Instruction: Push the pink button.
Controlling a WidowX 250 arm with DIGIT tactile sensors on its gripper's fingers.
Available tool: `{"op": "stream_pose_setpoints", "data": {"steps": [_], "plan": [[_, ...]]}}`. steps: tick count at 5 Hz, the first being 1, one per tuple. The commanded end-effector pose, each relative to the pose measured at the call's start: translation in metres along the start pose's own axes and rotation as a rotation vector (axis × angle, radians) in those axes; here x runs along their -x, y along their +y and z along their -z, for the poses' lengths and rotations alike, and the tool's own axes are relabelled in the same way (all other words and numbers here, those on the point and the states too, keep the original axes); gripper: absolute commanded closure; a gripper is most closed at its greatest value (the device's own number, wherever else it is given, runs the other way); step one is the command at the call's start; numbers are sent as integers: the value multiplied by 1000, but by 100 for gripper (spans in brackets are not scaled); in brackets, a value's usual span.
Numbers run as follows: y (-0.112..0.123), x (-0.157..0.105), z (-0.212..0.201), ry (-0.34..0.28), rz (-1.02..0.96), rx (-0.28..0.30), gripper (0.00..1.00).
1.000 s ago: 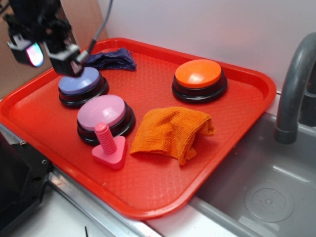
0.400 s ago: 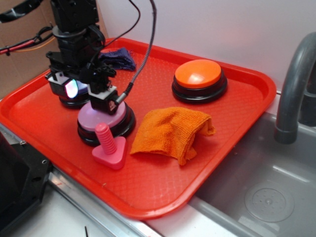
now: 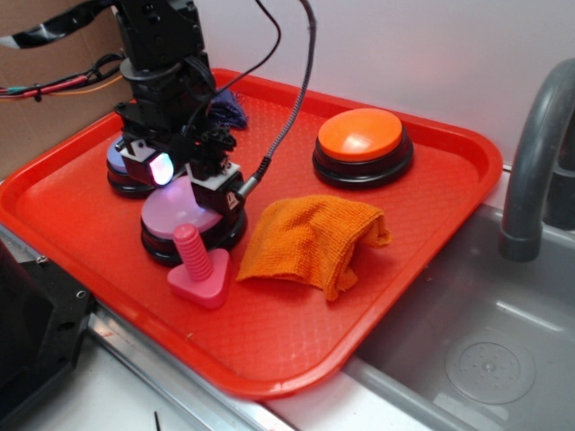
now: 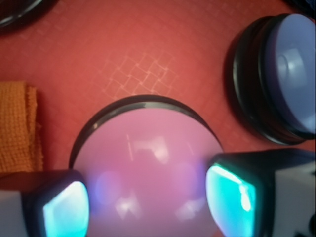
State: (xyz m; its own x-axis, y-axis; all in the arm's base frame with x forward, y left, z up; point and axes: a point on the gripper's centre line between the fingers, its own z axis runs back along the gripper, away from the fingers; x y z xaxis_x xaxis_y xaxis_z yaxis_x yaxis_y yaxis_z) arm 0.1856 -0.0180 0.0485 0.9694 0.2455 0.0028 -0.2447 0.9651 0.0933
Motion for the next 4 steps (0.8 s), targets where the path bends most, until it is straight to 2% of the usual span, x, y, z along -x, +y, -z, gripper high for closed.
{"op": "stream_pose_setpoints", "data": {"steps": [1, 3, 4], "plan": [[16, 9, 6, 47, 0, 12, 0], [30, 10, -22, -1, -17, 59, 0], [28, 8, -28, 0, 9, 59, 0]]}}
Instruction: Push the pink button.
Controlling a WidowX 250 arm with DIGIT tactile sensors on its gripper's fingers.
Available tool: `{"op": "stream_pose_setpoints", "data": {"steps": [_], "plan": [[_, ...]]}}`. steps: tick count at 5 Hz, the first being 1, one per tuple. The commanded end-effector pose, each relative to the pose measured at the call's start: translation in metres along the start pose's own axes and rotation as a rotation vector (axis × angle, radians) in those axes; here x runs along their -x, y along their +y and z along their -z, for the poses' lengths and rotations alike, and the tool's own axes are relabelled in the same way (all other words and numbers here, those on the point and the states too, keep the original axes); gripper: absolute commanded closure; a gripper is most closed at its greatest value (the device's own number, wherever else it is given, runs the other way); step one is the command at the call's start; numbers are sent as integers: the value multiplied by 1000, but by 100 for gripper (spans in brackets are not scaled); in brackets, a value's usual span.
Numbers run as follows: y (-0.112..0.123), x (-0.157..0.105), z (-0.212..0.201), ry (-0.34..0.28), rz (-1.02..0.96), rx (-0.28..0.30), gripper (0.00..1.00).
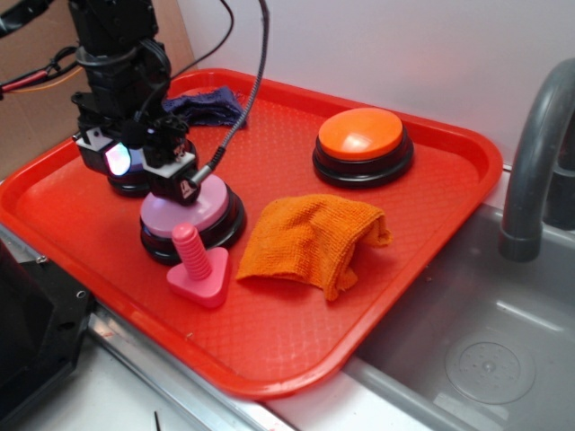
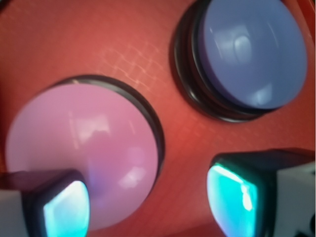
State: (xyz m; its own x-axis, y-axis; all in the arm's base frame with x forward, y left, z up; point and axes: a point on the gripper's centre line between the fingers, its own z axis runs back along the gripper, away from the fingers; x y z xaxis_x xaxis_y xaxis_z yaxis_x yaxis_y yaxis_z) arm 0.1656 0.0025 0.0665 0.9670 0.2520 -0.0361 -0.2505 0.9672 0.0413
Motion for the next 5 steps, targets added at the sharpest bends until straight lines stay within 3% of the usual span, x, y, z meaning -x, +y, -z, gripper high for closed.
{"op": "stream_pose_setpoints", "data": {"steps": [1, 5], "plan": [[1, -7, -17, -48, 11, 9, 0], [-1, -9, -41, -19, 14, -17, 0]]}}
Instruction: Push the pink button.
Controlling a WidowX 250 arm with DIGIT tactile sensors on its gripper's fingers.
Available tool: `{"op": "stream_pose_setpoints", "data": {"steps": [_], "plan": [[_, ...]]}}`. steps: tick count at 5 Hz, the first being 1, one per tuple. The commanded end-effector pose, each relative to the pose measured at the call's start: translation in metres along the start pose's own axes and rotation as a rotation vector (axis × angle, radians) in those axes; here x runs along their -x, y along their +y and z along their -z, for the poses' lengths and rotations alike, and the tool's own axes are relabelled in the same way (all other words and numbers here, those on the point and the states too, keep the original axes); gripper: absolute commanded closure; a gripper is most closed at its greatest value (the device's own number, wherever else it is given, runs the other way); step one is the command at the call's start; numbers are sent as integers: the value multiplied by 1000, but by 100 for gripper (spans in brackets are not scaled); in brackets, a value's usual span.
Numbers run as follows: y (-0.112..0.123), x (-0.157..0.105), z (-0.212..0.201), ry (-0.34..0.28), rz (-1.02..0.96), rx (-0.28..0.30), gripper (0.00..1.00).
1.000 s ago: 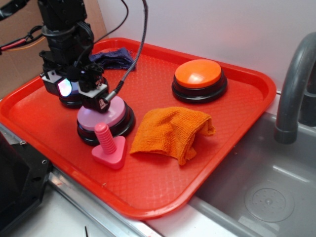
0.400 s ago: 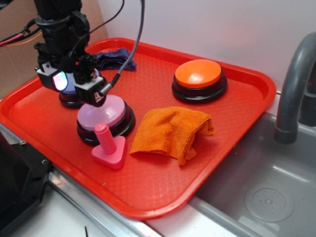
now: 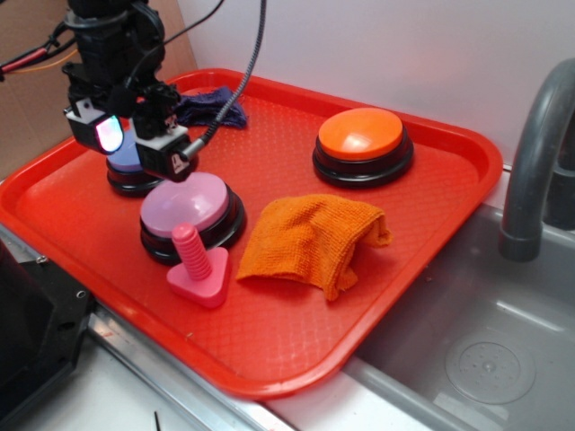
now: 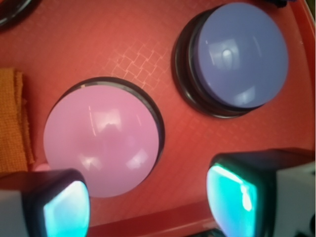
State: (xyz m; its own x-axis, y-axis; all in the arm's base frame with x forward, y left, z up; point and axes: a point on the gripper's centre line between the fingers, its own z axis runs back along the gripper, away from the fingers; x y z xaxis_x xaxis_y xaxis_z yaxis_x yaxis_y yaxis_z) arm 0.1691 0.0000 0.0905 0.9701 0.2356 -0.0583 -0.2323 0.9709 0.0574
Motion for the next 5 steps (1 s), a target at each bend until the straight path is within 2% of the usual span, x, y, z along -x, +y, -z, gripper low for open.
{"op": "stream_pose_setpoints", "data": {"steps": [1, 2, 3, 5], "plan": [[4, -6, -28, -63, -4, -7, 0], [9, -4, -37, -78, -15, -19, 0], [19, 0, -54, -90, -60, -72, 0], [28, -1, -59, -99, -78, -50, 0]]}}
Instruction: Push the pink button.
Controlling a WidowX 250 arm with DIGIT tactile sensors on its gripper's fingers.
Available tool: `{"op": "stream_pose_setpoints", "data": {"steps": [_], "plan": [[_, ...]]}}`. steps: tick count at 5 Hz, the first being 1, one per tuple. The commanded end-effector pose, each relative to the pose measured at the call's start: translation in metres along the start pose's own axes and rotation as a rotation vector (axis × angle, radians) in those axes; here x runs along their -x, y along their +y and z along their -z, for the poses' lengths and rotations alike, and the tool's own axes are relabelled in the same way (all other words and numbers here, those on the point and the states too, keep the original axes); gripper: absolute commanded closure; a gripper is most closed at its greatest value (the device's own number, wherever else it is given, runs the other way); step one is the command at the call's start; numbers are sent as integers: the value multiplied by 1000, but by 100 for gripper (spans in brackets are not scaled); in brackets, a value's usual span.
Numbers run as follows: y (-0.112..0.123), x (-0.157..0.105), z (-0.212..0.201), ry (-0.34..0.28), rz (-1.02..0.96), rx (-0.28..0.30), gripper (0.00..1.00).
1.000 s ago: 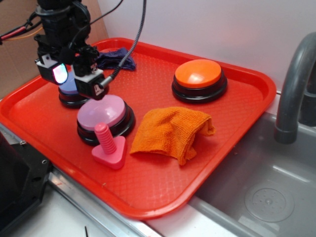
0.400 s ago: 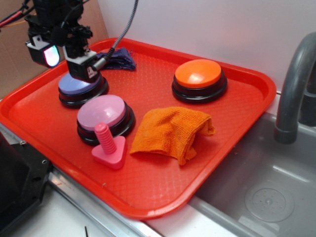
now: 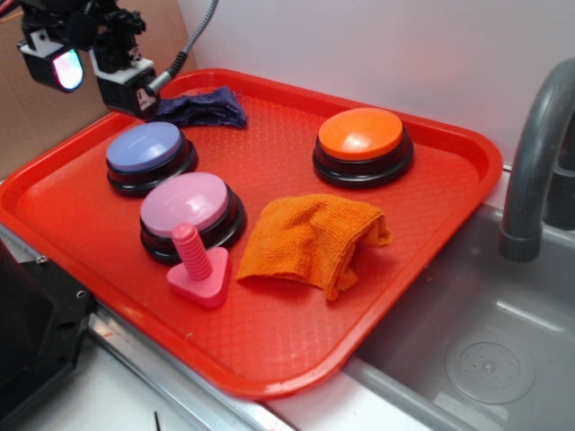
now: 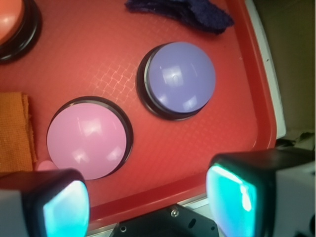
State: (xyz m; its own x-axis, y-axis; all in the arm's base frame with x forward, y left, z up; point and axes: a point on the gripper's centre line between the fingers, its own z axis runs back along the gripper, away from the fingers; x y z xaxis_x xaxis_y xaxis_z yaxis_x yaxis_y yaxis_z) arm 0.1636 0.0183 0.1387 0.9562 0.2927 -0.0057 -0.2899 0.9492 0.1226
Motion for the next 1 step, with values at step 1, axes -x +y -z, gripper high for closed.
{"op": "stream_pose_setpoints", "data": {"steps": [1], "plan": [[12, -9, -7, -32, -33, -7, 0]]}}
